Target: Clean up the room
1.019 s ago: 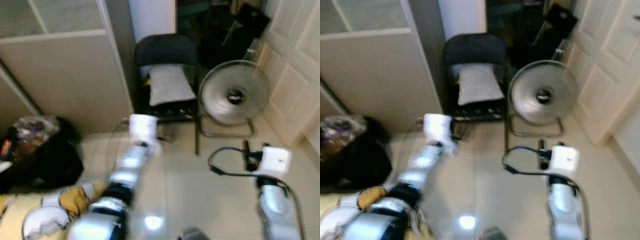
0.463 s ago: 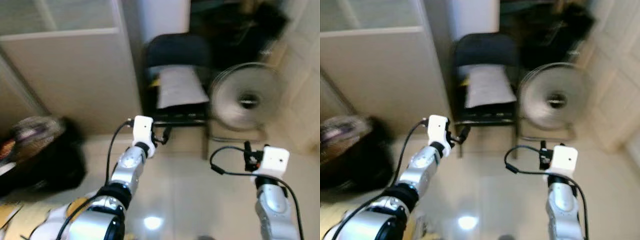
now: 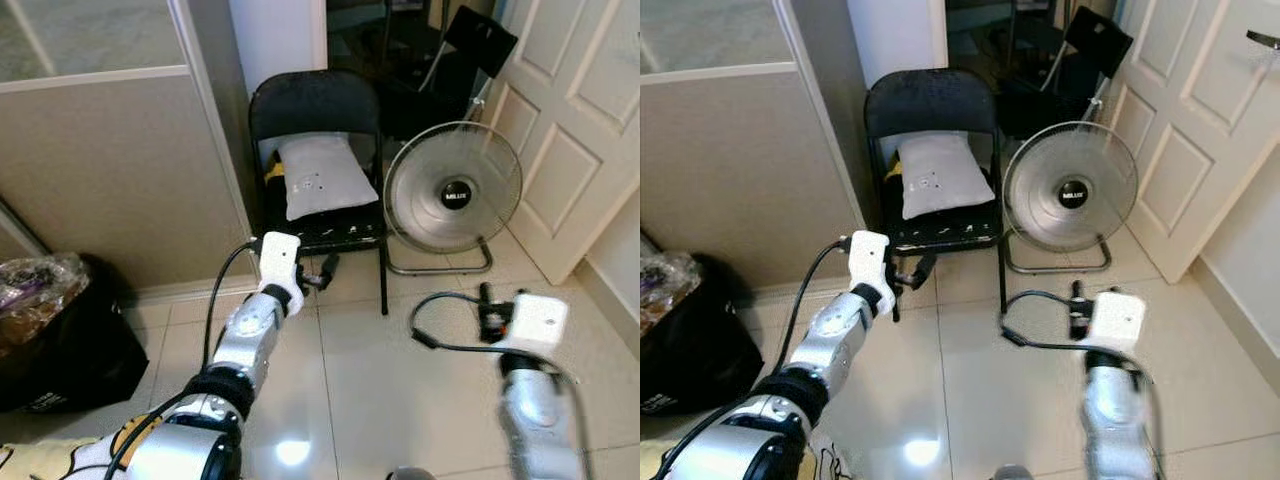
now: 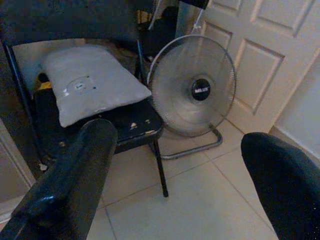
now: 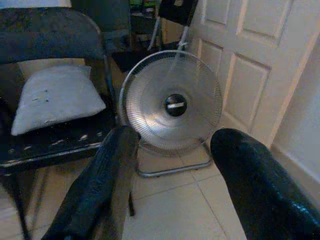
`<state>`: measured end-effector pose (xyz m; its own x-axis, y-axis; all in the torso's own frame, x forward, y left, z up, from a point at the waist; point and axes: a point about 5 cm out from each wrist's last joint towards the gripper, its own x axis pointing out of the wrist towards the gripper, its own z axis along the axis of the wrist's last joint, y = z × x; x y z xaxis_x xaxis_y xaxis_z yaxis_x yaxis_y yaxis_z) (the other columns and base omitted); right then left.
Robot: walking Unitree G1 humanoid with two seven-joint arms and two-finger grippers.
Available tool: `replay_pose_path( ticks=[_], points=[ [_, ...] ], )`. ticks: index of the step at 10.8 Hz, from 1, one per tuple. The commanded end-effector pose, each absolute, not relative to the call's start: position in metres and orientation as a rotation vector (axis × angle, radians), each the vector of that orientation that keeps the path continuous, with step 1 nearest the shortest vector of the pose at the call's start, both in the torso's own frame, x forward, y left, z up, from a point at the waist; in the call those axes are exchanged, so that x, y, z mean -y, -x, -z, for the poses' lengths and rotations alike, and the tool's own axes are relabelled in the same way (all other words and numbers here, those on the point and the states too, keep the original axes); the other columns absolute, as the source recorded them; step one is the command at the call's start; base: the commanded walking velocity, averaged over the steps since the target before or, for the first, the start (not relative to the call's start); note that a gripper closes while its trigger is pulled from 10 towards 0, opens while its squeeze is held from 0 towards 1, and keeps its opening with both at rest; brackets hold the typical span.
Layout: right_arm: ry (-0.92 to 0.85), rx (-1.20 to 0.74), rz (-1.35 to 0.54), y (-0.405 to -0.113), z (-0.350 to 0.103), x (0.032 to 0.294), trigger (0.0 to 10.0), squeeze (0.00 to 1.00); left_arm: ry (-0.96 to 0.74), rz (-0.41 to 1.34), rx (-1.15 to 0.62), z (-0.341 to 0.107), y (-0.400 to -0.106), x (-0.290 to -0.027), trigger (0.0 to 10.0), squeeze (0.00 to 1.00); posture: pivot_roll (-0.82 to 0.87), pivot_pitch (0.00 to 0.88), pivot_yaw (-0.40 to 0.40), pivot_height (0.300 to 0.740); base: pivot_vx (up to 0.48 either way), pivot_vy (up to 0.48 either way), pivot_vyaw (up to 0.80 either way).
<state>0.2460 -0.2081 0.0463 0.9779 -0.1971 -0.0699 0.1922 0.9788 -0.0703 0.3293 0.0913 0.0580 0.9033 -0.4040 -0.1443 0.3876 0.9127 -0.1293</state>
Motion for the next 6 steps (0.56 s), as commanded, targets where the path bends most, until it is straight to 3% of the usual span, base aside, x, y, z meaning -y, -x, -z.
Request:
replay_pose_path(
  ticks=[1,6],
  points=[
    [0.070,-0.060,0.177,-0.252,-0.050,0.204,10.0,0.00,0.098,0.411,-0.139,-0.063,-0.331,-0.094,10.0,0.00,-0.26,0.000,0.118,0.740,0.000,-0.480,0.00],
    [0.042,-0.077,0.151,-0.257,-0.045,0.196,10.0,0.00,0.082,0.420,-0.079,-0.068,-0.329,-0.106,10.0,0.00,-0.21,0.000,0.091,0.740,0.000,-0.480,0.00]
  ],
)
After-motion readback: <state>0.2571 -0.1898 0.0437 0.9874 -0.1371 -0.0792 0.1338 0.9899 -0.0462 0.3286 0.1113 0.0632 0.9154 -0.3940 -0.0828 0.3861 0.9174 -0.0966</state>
